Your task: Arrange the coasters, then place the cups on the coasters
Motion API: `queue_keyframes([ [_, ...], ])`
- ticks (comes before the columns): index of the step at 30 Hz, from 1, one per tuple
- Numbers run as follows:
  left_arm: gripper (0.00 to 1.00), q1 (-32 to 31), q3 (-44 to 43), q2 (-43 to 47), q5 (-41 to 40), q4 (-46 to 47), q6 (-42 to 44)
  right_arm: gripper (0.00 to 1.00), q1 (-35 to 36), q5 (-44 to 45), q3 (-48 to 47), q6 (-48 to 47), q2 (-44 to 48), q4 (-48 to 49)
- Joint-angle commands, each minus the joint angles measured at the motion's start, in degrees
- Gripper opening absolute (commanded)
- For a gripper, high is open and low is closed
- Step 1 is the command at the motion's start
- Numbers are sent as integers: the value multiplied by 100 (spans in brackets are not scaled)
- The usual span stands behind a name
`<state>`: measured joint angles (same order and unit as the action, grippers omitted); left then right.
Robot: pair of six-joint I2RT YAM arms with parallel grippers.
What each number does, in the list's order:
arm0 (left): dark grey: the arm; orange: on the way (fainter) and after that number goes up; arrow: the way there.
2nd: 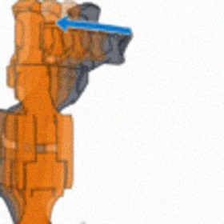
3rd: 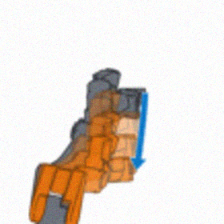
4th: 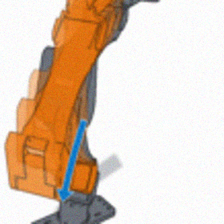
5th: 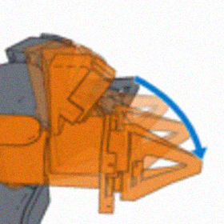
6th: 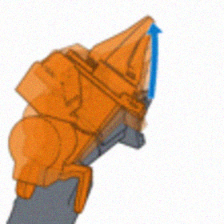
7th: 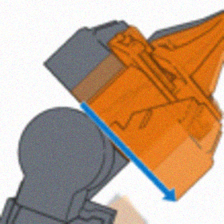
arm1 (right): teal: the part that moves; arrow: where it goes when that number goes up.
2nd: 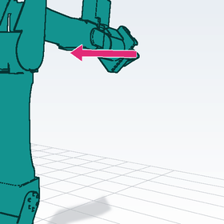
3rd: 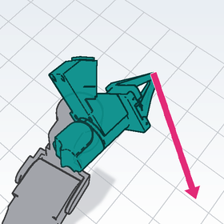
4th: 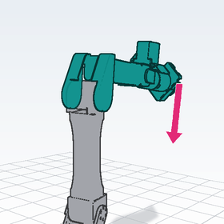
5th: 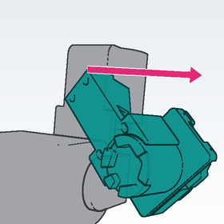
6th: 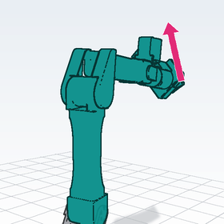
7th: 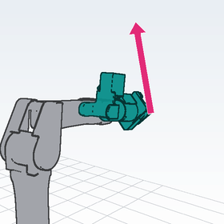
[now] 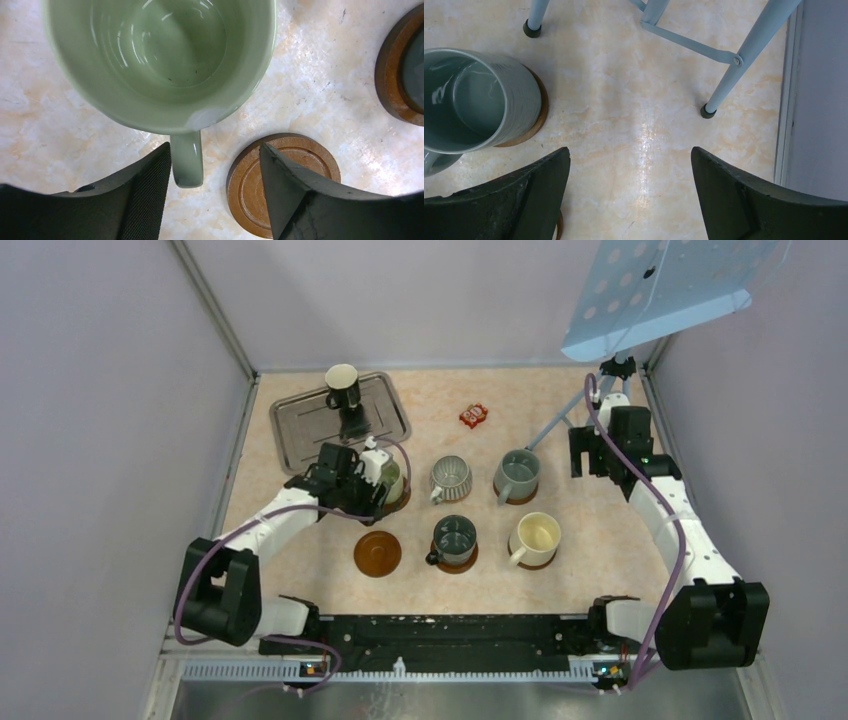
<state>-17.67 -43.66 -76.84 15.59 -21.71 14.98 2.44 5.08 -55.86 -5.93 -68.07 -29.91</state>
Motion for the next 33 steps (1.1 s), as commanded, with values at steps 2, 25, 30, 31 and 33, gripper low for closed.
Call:
queue_keyframes([
  [2,74,22,-721,181,-210,-379,-110,89,-32,21,35,66,198,146],
  [25,93,2024,-6049,-2987,968,-1843,499,90,-32,-140,-265,-87,-25,116],
  [30,90,2072,-6996,-3967,336,-2146,1100,91,-32,-332,-423,-234,-128,-36],
  [31,88,2078,-7141,-4137,182,-2208,1199,92,-33,-448,-480,-293,-146,-99],
  [33,86,2079,-7351,-4431,-89,-2236,1341,92,-33,-609,-548,-368,-171,-172],
])
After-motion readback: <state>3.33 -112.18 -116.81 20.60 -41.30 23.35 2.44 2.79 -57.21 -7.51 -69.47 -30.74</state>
